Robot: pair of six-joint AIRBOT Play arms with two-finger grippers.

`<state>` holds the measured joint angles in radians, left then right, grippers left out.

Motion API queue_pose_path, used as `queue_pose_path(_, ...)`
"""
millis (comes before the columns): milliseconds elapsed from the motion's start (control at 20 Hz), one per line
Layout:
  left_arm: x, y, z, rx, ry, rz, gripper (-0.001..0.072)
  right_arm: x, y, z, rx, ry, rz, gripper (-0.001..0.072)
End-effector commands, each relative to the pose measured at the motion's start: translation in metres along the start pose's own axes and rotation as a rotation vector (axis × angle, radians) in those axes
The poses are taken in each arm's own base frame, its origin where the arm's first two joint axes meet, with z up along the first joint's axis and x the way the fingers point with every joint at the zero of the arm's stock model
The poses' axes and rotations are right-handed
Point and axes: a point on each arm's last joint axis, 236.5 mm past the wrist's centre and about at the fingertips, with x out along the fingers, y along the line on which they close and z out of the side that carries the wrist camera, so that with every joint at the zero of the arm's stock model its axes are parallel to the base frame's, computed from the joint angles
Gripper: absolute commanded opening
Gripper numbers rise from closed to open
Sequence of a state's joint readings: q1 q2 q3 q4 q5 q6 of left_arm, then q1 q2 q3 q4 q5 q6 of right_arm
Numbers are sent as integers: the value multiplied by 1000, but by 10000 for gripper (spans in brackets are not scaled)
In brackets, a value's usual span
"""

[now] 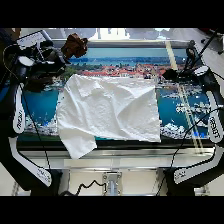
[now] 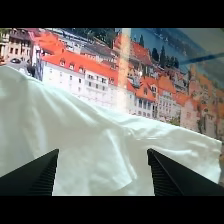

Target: Fold the shirts.

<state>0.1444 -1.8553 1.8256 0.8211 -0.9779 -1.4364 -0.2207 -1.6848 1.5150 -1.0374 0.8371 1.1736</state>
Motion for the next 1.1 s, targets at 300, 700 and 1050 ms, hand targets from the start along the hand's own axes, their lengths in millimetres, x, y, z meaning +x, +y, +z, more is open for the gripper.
queue_pose_path(300,-138,142,-82,-54,406,372,641,-62,-86,-99,37,388,-178,447)
queue_pose_path(700,-162,132,-199,-171,299,208,639,-88,-23,-189,241,315,137,440)
queue_pose_path(1050,-122,112,-281,-378,289,24,518,-73,42,-264,411,336,379,441)
